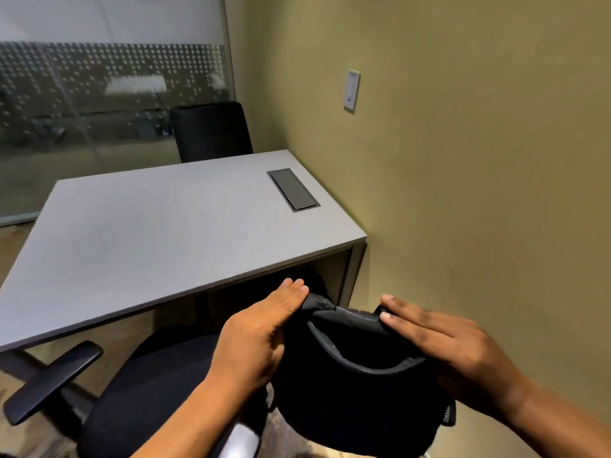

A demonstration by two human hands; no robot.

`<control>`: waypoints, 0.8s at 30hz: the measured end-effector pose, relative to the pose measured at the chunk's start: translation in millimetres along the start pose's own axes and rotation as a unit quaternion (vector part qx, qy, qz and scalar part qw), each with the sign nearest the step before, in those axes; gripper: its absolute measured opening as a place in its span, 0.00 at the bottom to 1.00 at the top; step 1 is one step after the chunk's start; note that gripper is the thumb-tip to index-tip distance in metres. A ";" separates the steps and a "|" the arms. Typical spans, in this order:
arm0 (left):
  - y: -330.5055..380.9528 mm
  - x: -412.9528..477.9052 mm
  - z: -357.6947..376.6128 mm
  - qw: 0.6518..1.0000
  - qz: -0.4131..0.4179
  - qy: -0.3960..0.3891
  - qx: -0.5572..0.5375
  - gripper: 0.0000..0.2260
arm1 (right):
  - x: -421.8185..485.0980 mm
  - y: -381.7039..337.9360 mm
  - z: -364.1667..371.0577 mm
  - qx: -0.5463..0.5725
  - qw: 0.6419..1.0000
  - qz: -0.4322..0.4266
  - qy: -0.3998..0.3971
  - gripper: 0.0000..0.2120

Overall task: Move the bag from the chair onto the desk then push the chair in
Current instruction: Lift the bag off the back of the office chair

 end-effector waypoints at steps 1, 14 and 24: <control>-5.2 12.1 8.1 1.000 0.001 0.002 -0.001 0.34 | 6.0 15.7 0.8 -0.005 1.000 0.001 -0.002 0.19; -55.9 153.7 103.8 0.999 -0.015 0.029 -0.041 0.36 | 59.3 174.0 14.4 -0.035 0.998 0.048 -0.014 0.23; -95.9 242.3 149.4 0.993 -0.061 0.093 -0.037 0.33 | 116.2 265.6 32.6 0.029 0.999 0.001 0.024 0.21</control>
Point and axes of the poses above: each hand's wrist, its own x-axis towards the middle knuckle, its own z-axis out of the palm, y = z × x, the point moved 8 cm from there along x, towards the middle knuckle, and after that the axes turned 10 degrees about y, right-handed, at the moved point
